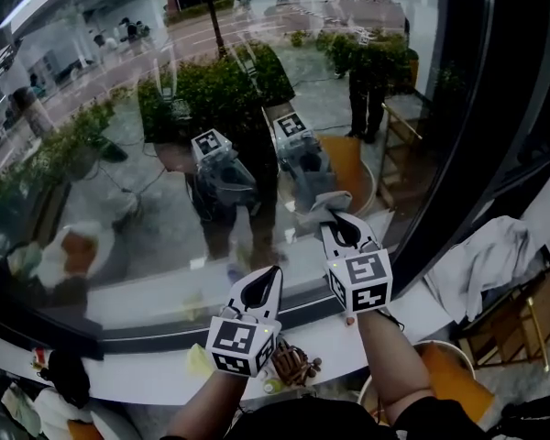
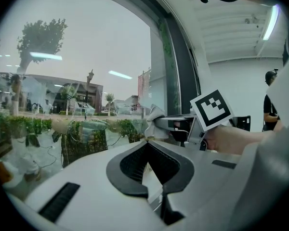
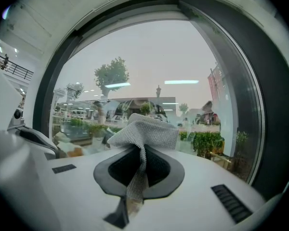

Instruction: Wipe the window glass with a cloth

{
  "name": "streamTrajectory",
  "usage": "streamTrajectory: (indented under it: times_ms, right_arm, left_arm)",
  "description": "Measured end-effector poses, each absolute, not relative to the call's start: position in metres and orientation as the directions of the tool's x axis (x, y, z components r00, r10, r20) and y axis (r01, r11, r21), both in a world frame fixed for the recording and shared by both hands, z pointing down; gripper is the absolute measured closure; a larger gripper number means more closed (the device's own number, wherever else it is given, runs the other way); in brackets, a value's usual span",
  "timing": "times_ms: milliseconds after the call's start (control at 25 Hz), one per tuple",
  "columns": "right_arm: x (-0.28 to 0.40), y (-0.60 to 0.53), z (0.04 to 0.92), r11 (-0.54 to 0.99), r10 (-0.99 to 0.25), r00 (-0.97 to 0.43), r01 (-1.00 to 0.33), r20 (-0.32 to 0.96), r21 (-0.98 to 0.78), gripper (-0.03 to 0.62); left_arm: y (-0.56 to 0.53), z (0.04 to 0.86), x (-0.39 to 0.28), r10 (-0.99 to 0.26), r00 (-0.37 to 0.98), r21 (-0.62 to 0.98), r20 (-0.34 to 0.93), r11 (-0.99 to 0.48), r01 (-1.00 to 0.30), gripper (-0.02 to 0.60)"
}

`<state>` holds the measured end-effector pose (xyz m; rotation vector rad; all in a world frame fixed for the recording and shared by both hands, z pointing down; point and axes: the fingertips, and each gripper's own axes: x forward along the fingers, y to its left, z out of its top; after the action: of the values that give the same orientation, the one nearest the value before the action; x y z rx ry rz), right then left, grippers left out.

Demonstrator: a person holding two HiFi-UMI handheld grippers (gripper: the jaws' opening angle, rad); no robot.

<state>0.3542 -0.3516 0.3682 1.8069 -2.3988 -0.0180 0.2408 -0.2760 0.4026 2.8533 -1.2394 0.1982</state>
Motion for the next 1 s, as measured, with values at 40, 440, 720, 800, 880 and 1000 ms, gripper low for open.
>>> streamTrajectory:
  times_ms: [40,440,720,800,880,1000]
  right_arm:
    - [0.354,-0.35,0.368,0.279,-0.958,-0.27,-0.956,0.101,0.094,0.554]
    - [0.358,-0.337,0.349,0.27,-0.962,-0.265,-0.957,0.059,0.109,0.554]
    - [0.352,-0.333,0.332,0.273,-0.962,-0.272,-0.955,0.028,0.116,0.554]
    - [0.349,-0.331,0.325,0.276,-0.961,-0.276,-0.953,0.019,0.122,0.554]
    - [0.346,-0.329,0.317,0.28,-0.96,-0.281,-0.952,0.009,0.127,0.554]
    - [0.344,-0.329,0.311,0.285,-0.958,-0.288,-0.95,-0.004,0.128,0.555]
  left_arm:
    - [-0.275,0.403,0.241,-0.726,0.676,-0.028,0.124,-0.684,-0.729,0.574]
    - [-0.265,0.403,0.242,-0.722,0.682,-0.018,0.116,-0.688,-0.726,0.574]
    - [-0.26,0.392,0.235,-0.738,0.668,-0.014,0.093,-0.672,-0.741,0.574]
    - [-0.259,0.386,0.232,-0.744,0.663,-0.018,0.082,-0.667,-0.745,0.574]
    - [-0.257,0.38,0.229,-0.749,0.659,-0.023,0.071,-0.661,-0.75,0.574]
    - [-0.255,0.375,0.227,-0.758,0.649,-0.025,0.061,-0.652,-0.758,0.574]
